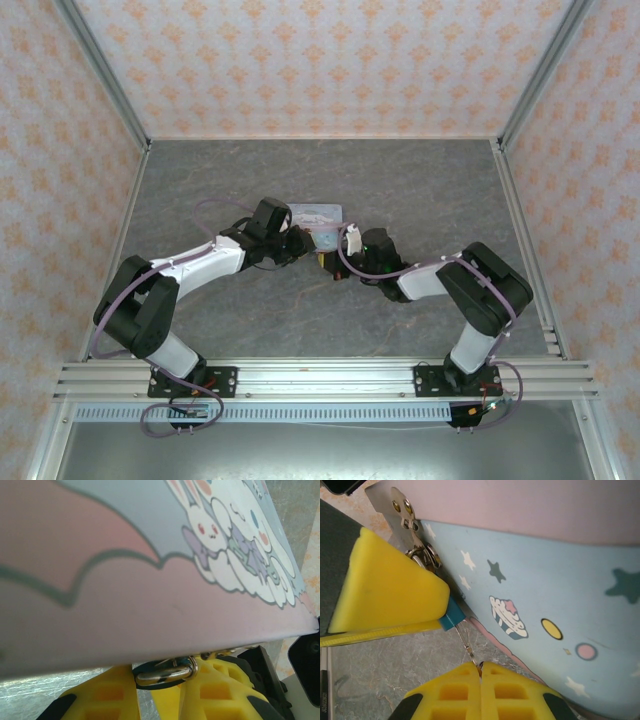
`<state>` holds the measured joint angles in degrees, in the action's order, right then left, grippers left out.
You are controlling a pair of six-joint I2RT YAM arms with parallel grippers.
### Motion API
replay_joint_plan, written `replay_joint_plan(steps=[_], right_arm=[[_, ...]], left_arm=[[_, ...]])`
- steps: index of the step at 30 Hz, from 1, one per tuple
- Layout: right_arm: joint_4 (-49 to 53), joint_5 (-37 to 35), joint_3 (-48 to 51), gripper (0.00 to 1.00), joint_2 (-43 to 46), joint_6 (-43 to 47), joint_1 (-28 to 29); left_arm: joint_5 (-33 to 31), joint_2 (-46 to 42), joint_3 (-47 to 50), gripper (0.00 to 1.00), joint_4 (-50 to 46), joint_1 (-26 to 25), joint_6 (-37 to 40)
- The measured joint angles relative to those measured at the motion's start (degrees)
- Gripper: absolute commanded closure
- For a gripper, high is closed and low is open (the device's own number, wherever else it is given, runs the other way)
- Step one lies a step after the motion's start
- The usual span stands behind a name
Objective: Unlock the padlock with the key
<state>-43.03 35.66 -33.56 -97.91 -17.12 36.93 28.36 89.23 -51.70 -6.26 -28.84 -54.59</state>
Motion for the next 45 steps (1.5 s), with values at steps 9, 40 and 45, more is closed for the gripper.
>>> replay_joint_plan(steps=[9,40,45], right_arm=[[-2.1,3.5,0.0,1.00,-0.7,-1.6,-1.8],[-0.3,6.2,-2.0,1.00,-2.0,1.1,-3.2],[-0.3,7.3,-2.0,1.00,-2.0,1.1,-3.4]], left_arm=[[0.0,0.0,0.0,0.85,1.2,0.0,-0.2],[0.0,0.0,0.0,0.85,1.3,0.2,-0.4],[0.0,0.0,0.0,0.85,1.3,0.2,-0.4]])
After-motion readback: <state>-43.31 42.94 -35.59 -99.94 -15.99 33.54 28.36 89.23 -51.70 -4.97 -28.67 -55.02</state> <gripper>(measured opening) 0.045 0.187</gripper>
